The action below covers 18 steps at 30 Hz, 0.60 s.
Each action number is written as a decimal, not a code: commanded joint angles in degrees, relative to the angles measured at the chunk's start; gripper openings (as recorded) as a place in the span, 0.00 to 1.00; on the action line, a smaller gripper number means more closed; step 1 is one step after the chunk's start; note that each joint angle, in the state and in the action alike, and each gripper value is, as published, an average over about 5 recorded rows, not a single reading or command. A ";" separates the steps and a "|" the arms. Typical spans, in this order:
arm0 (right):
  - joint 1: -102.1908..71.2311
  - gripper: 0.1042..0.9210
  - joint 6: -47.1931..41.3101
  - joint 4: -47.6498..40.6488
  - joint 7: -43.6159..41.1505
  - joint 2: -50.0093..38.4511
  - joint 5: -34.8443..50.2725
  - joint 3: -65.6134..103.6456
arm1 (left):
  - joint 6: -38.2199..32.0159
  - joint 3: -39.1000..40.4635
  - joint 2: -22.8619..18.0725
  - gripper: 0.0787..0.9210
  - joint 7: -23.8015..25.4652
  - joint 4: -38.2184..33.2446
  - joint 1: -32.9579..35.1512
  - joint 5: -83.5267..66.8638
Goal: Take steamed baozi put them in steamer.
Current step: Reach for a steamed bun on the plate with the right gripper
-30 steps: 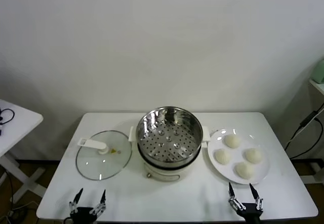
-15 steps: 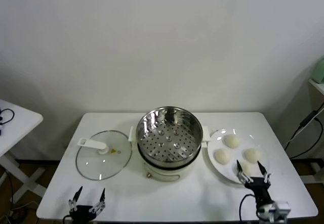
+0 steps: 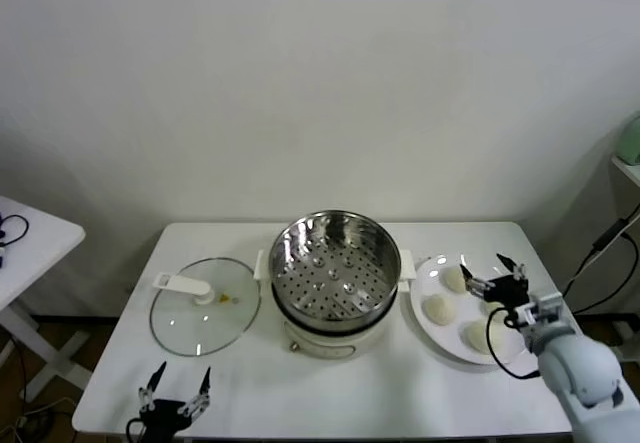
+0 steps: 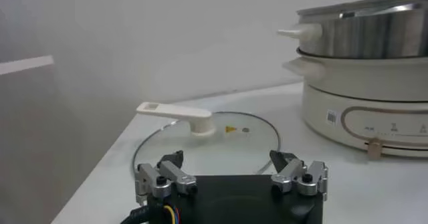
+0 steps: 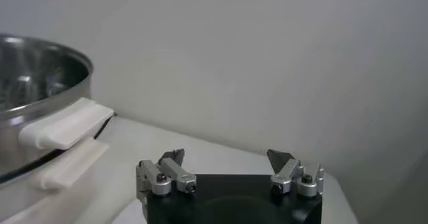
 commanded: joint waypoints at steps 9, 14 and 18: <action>57.20 0.88 9.46 -16.60 -34.01 -21.33 -13.43 -56.01 | -0.28 0.73 0.02 0.88 0.64 -0.79 0.06 1.17; 76.61 0.88 14.73 -24.26 -42.74 -16.13 -13.34 -78.29 | -0.64 0.58 -0.07 0.88 0.61 -0.49 0.32 1.51; 84.48 0.88 18.92 -30.79 -46.13 -11.47 -14.78 -87.84 | -0.88 0.49 -0.22 0.88 0.62 -0.46 0.59 1.74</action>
